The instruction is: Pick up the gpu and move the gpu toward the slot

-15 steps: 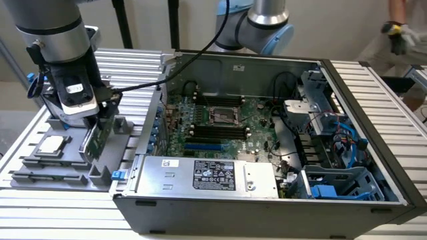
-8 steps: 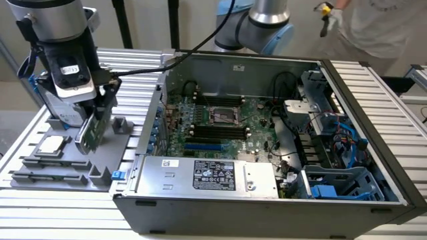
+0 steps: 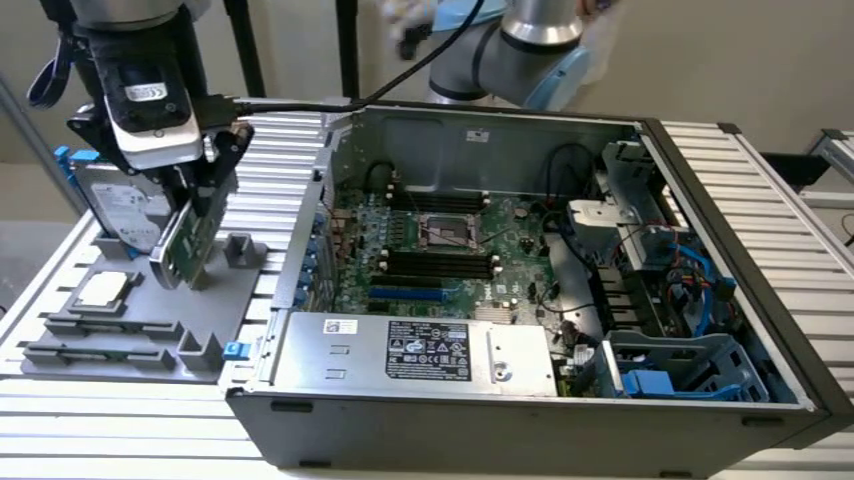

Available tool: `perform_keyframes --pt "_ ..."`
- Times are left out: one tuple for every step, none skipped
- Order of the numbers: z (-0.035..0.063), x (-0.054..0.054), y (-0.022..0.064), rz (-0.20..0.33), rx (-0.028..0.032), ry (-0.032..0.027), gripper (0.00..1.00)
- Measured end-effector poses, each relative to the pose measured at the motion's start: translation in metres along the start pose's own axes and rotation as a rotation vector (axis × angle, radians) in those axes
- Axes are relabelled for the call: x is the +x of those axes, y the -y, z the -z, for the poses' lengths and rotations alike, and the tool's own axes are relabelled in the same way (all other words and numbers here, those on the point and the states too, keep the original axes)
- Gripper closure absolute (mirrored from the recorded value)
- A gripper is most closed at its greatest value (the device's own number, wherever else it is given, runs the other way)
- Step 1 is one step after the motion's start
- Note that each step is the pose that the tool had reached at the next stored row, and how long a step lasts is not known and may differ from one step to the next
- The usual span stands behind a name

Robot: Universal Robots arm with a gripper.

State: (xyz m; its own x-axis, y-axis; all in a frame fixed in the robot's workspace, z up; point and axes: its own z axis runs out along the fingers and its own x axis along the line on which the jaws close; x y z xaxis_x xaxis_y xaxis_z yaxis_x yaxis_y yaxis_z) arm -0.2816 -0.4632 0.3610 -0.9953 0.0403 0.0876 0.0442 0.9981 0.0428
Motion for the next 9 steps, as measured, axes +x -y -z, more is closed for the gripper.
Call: perform_keyframes --pt "0.0048 -0.003 0.0 0.0 0.0001 -0.0034 0.73" --pt "0.0095 -0.007 0.0001 0.0 0.0002 -0.0066 0.73" --pt "0.0137 -0.011 0.0 -0.001 0.0004 -0.0097 0.73" --pt "0.0178 -0.015 0.0 -0.001 0.0005 -0.0128 0.73" --pt "0.0219 -0.019 0.0 -0.001 0.0007 -0.016 0.73" --pt "0.0257 -0.023 0.0 -0.001 0.0007 -0.0189 0.73" --pt "0.0296 -0.027 0.0 -0.001 0.0009 -0.022 0.73" --pt "0.0335 -0.032 -0.0001 -0.001 0.001 -0.0252 0.73" --pt "0.0374 -0.036 -0.0001 -0.001 0.0011 -0.0282 0.73"
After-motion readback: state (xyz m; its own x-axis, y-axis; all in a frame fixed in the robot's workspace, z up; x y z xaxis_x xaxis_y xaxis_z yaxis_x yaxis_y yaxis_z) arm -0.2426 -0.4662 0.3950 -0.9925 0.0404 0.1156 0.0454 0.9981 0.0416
